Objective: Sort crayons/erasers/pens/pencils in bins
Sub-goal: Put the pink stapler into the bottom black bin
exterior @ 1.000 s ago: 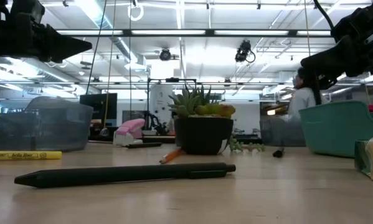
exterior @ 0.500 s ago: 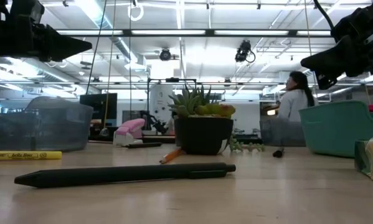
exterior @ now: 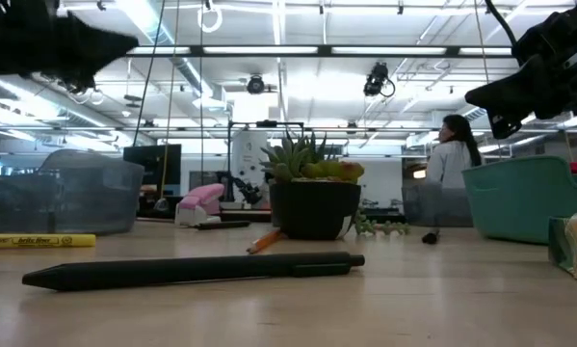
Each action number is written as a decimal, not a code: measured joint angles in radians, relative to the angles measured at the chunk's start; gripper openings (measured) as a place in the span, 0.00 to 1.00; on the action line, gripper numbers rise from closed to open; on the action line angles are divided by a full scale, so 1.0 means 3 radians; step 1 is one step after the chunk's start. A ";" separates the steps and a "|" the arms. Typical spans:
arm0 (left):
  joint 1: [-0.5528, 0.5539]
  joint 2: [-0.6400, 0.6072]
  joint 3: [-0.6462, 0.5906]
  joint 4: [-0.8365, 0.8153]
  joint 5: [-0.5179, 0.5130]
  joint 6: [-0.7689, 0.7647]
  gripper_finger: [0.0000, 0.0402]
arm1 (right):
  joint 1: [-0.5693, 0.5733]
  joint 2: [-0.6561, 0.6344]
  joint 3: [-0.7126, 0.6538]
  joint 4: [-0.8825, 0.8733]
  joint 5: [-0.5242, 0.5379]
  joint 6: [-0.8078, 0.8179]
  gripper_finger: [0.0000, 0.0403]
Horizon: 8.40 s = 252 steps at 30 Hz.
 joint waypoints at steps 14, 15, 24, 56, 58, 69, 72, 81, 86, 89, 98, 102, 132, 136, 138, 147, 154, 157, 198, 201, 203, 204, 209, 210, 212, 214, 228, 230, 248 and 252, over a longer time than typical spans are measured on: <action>0.0042 0.0790 0.1261 0.0165 -0.0082 -0.0207 0.08 | -0.0009 0.0014 -0.0008 0.0111 0.0221 -0.0186 0.01; 0.0042 0.0920 0.1372 0.0148 -0.0082 -0.0209 0.08 | -0.0013 0.0019 -0.0005 0.0206 0.0337 -0.0156 0.01; 0.0093 0.2267 0.2359 -0.0458 -0.0258 -0.0762 0.09 | -0.0022 0.0220 0.0839 0.0107 0.0684 0.0127 0.01; 0.0388 0.3052 0.3865 -0.0554 -0.0135 -0.1598 0.09 | -0.0334 0.3966 0.5035 -0.2380 0.0753 0.0960 0.05; 0.0388 0.3044 0.3866 -0.0580 -0.0062 -0.1542 0.10 | -0.0391 0.4057 0.5025 -0.2576 0.0612 0.1263 0.12; 0.0440 0.3002 0.3905 -0.0960 0.0068 -0.0969 0.20 | -0.0425 0.4261 0.5025 -0.2943 0.0446 0.2343 0.50; 0.0595 0.3111 0.4178 -0.1985 0.0144 -0.1259 0.31 | -0.0480 0.4180 0.5024 -0.3045 0.0485 0.2375 0.54; 0.1489 0.4164 0.5143 -0.4149 0.0712 -0.2471 0.59 | -0.0737 0.3762 0.5024 -0.3360 0.0507 0.2015 0.55; 0.1872 0.4802 0.5385 -0.4792 0.0771 -0.2650 0.63 | -0.0931 0.3598 0.5025 -0.3420 0.0546 0.1746 0.55; 0.2058 0.5125 0.5417 -0.5050 0.0842 -0.2845 0.64 | -0.1024 0.3541 0.5023 -0.3435 0.0544 0.1594 0.55; 0.2224 0.6069 0.5414 -0.5156 0.1148 -0.3022 0.65 | -0.1122 0.3506 0.5023 -0.3613 0.0538 0.1109 0.55; 0.2224 0.6365 0.5414 -0.5246 0.1217 -0.3031 0.65 | -0.1120 0.3506 0.5023 -0.3743 0.0527 0.1020 0.55; 0.2550 0.6720 0.5404 -0.5426 0.1497 -0.2408 0.61 | -0.1113 0.3507 0.5023 -0.3926 0.0611 0.1488 0.55; 0.2557 0.6785 0.5403 -0.5527 0.1491 -0.2317 0.61 | -0.1083 0.3507 0.5023 -0.3931 0.0613 0.1635 0.55; 0.2560 0.6785 0.5404 -0.5511 0.1468 -0.2275 0.61 | -0.1057 0.3507 0.5023 -0.3932 0.0613 0.1702 0.55; 0.2538 0.6789 0.5404 -0.5426 0.1457 -0.2226 0.61 | -0.0977 0.3508 0.5023 -0.3933 0.0613 0.1823 0.55; 0.2573 0.6864 0.5404 -0.5276 0.1473 -0.2228 0.58 | -0.0978 0.3508 0.5022 -0.3933 0.0613 0.1926 0.55; 0.2584 0.6956 0.5403 -0.5317 0.1535 -0.2225 0.58 | -0.0978 0.3508 0.5023 -0.3934 0.0612 0.1926 0.55; 0.2476 0.7037 0.5406 -0.5282 0.1599 -0.2060 0.38 | -0.0978 0.3508 0.5022 -0.3937 0.0568 0.1987 0.55; 0.2482 0.7037 0.5404 -0.5326 0.1579 -0.2015 0.38 | -0.0978 0.3508 0.5022 -0.3937 0.0512 0.1977 0.55; 0.2485 0.7009 0.5403 -0.5339 0.1577 -0.1984 0.38 | -0.0978 0.3508 0.5022 -0.3937 0.0500 0.1968 0.55; 0.2485 0.6990 0.5415 -0.5356 0.1578 -0.1978 0.38 | -0.0978 0.3508 0.5022 -0.3937 0.0500 0.1955 0.55; 0.2498 0.6923 0.5732 -0.5632 0.1581 -0.1867 0.38 | -0.0978 0.3508 0.5022 -0.3936 0.0542 0.1884 0.55; 0.2498 0.6918 0.5812 -0.5710 0.1577 -0.1824 0.38 | -0.0978 0.3508 0.5022 -0.3937 0.0544 0.1864 0.55; 0.2498 0.6916 0.6017 -0.5873 0.1575 -0.1694 0.38 | -0.0979 0.3508 0.5022 -0.3946 0.0547 0.1830 0.55; 0.2479 0.6913 0.6250 -0.6105 0.1566 -0.1494 0.38 | -0.0978 0.3508 0.5022 -0.3953 0.0547 0.1793 0.55; 0.2354 0.5569 0.6074 -0.6455 0.1525 -0.0291 0.38 | -0.0979 0.3508 0.5022 -0.3973 0.0665 0.1646 0.55; 0.2313 0.5297 0.5819 -0.6457 0.1634 -0.0287 0.38 | -0.0978 0.3508 0.5022 -0.3971 0.0717 0.1645 0.55; 0.1090 0.3959 0.3817 -0.6385 0.1916 0.0121 0.38 | -0.0980 0.3508 0.5022 -0.3958 0.0738 0.1647 0.55; 0.0920 0.3962 0.3500 -0.6148 0.1766 0.0130 0.38 | -0.0980 0.3507 0.5022 -0.3958 0.0738 0.1699 0.55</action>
